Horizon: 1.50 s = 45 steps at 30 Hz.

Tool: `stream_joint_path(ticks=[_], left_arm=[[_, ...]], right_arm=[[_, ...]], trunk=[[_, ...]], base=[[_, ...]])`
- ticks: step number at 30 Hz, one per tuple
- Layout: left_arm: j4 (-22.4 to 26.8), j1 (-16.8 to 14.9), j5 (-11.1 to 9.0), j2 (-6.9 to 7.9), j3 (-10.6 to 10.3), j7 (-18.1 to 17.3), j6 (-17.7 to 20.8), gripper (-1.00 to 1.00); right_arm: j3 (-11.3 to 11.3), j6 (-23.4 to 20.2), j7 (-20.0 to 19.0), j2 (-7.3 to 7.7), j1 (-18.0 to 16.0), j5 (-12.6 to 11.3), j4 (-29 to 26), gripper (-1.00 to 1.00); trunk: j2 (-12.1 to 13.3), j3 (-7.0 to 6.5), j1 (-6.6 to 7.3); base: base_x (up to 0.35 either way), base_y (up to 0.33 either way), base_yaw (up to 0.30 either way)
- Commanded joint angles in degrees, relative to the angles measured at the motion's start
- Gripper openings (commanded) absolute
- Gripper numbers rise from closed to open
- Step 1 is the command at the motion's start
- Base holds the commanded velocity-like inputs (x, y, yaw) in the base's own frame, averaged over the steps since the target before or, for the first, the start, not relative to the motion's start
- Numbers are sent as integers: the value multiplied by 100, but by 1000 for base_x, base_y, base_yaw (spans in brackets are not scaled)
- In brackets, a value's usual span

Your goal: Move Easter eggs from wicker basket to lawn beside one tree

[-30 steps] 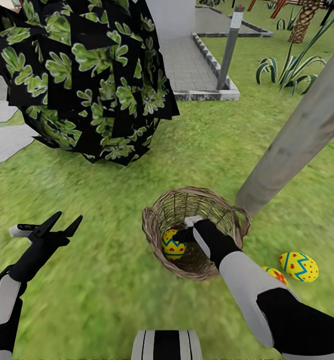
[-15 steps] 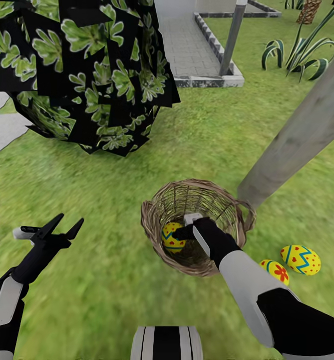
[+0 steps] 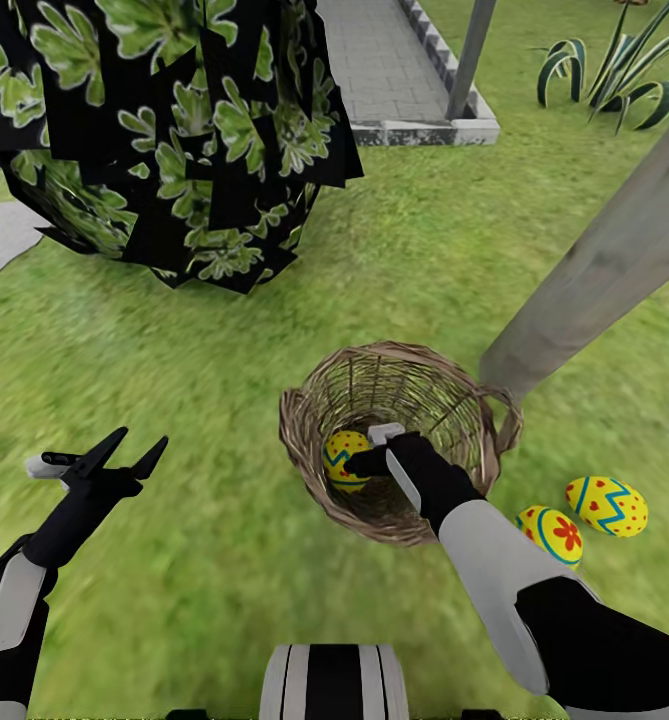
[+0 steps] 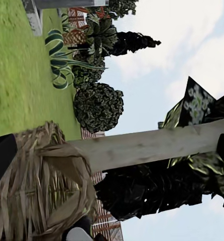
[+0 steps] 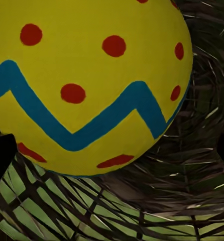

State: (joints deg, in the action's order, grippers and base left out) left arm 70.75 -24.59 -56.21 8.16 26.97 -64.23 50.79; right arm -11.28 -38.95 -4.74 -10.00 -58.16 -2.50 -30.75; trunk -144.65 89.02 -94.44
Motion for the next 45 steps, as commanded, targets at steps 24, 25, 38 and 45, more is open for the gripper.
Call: stream_joint_path(ticks=[24, 25, 38, 45], left_arm=[[-9, -1, -21, -76, 10, -20, 30, 100], [-9, -1, -21, -77, 10, -20, 29, 100], [-9, -1, -21, -78, 10, -20, 28, 100], [-9, -1, -21, -78, 10, -20, 28, 100]], right_arm=[[3, -25, -1, 0, 6, -58, -432, 100], [3, -25, 2, 0, 6, -57, -432, 100], [3, -25, 10, 0, 6, -64, -432, 100], [-2, -41, 8, 0, 6, -74, -415, 100]], trunk=[[-7, 93, -9], [-7, 93, -9], [-15, 225, -25], [-20, 314, -35]], base=[[35, 22, 0], [2, 1, 0], [0, 0, 0], [0, 0, 0]])
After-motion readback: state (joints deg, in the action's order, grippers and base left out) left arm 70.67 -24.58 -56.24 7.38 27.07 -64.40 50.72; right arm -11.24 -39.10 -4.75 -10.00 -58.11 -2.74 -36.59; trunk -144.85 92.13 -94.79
